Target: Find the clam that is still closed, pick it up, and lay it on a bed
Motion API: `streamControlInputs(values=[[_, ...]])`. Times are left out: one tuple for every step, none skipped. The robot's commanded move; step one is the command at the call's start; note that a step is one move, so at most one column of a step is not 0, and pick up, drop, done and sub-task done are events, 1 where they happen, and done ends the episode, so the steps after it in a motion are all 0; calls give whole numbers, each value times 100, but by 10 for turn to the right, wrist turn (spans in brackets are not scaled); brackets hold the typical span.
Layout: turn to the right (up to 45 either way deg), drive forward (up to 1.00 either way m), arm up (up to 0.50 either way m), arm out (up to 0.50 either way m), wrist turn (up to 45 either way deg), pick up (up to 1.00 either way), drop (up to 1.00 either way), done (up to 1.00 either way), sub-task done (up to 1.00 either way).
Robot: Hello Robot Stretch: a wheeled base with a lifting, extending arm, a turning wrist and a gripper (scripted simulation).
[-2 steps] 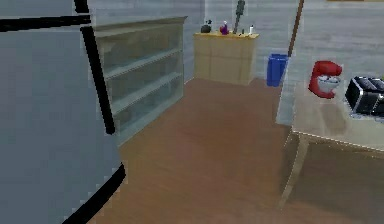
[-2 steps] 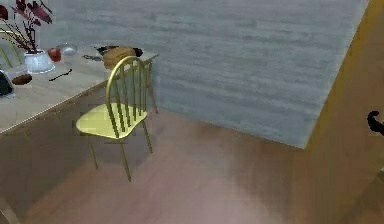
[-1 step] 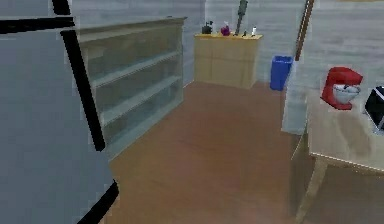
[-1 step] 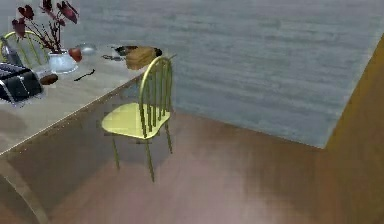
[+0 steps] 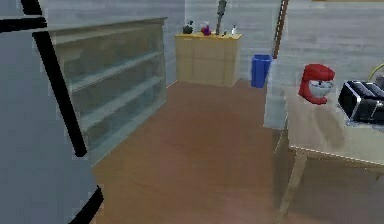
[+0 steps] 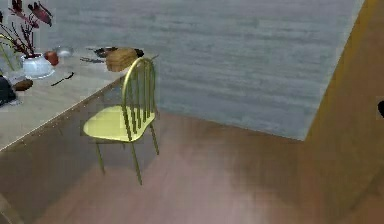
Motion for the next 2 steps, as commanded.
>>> streamControlInputs(values=[[0, 95, 0, 0, 0, 0, 0, 0, 0], [120, 0, 0, 0, 0, 0, 0, 0, 0]])
